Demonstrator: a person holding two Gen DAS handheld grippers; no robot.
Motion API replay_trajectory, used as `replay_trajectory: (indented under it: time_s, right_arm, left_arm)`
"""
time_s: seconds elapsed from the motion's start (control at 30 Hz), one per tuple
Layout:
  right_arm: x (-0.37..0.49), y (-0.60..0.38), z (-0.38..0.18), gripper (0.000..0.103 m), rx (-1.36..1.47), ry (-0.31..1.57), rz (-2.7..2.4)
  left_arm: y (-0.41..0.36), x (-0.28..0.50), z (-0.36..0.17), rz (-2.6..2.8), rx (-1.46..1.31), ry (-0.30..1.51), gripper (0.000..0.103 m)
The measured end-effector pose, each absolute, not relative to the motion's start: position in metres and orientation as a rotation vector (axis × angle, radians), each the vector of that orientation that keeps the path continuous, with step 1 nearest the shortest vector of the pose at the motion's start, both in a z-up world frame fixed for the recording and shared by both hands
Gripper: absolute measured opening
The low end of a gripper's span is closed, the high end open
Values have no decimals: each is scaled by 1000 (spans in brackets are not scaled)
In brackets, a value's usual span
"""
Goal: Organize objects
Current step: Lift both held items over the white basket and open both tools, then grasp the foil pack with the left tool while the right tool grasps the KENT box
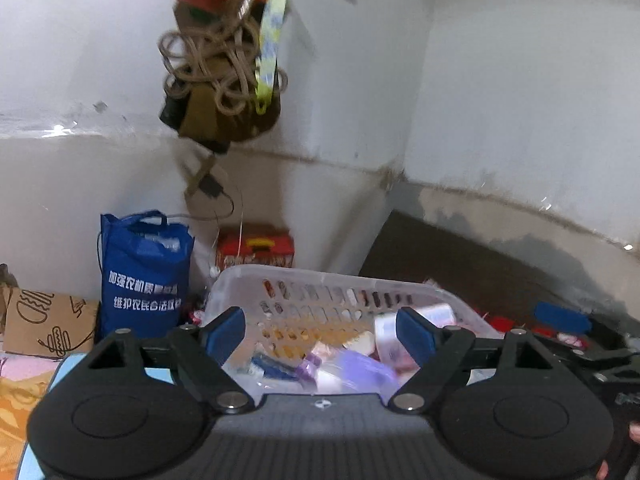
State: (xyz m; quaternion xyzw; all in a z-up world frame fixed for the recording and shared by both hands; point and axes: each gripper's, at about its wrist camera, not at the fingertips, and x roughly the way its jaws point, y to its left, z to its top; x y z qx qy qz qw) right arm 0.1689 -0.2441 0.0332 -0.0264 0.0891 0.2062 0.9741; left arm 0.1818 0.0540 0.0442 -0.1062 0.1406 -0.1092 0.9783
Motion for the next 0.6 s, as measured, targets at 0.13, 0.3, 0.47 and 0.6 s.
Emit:
replay_trajectory:
  time_s: [0.13,0.3,0.47,0.6]
  right_arm:
    - [151,-251,-8,103,-3,292,446]
    - [155,-234,-50,94,-25,456,479]
    - [166,-223,-60,86,-25,542,502]
    - [168,-211,-60,86,-41,577,486]
  left_arm:
    - [57,141,3,-229,-210,336,95]
    - [57,127,-38,-224,-243,461,90]
    - [52,115,-53,-253,-239,498,86]
    - [43,109,-60,-220,-208,497,85]
